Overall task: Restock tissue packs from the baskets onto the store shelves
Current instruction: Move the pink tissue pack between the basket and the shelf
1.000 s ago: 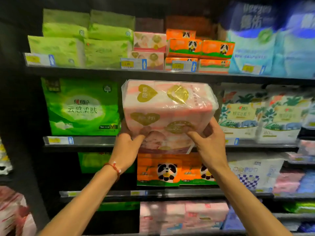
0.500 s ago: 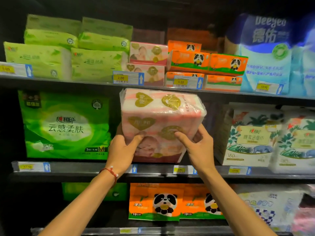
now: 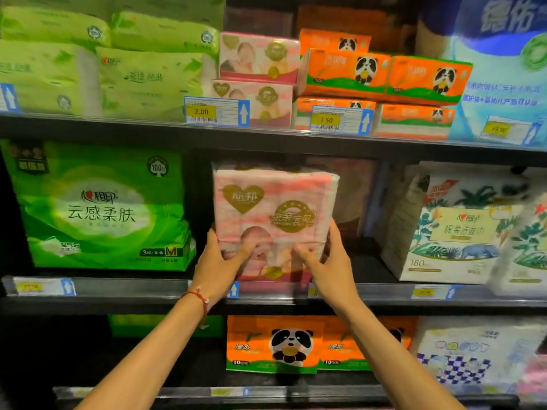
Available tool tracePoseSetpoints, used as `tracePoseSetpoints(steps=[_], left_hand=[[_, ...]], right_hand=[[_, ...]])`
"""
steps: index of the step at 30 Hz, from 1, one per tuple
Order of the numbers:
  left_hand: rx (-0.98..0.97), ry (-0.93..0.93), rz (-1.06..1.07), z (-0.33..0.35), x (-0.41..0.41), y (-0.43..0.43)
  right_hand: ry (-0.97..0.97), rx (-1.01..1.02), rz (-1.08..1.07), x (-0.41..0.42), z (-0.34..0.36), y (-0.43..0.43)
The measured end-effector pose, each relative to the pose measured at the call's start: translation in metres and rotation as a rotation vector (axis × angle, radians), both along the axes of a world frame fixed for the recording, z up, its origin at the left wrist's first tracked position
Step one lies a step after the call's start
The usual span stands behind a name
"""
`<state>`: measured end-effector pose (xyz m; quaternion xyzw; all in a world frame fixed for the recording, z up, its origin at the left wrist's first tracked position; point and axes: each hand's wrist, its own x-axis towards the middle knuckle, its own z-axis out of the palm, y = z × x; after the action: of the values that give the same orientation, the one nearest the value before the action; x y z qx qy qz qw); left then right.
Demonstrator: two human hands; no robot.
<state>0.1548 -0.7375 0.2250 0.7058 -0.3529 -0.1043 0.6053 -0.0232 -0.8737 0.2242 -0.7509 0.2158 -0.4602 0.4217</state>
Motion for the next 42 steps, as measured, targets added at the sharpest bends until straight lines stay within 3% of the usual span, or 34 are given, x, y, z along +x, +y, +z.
tracePoseSetpoints(steps=[7,14,20,24,25,28,31,38,42], left_hand=[[0.170,-0.187,0.057,-0.006,0.018,-0.013],[0.332,-0.236,0.093,-0.002,0.051,-0.042],[0.406,-0.223,0.121,-0.004,0.080,-0.076],[0.399,-0.238,0.118,-0.010,0.101,-0.099],[0.355,-0.208,0.103,-0.012,0.106,-0.105],[0.240,-0.154,0.068,-0.013,0.121,-0.121],[0.245,-0.113,0.057,-0.013,0.134,-0.137],[0.137,0.062,-0.034,-0.021,0.161,-0.162],[0.082,0.059,-0.006,-0.027,0.161,-0.165]], right_hand=[[0.175,-0.018,-0.201,0.009,-0.018,-0.011],[0.369,-0.104,-0.325,0.041,-0.009,-0.048],[0.527,-0.028,-0.410,0.076,-0.005,-0.093],[0.623,0.067,-0.336,0.093,-0.018,-0.127],[0.602,0.087,-0.327,0.096,-0.020,-0.130],[0.436,-0.130,-0.307,0.118,-0.020,-0.139],[0.312,-0.117,-0.322,0.135,-0.017,-0.145],[0.325,-0.195,-0.431,0.151,-0.020,-0.155],[0.286,-0.221,-0.454,0.153,-0.023,-0.159]])
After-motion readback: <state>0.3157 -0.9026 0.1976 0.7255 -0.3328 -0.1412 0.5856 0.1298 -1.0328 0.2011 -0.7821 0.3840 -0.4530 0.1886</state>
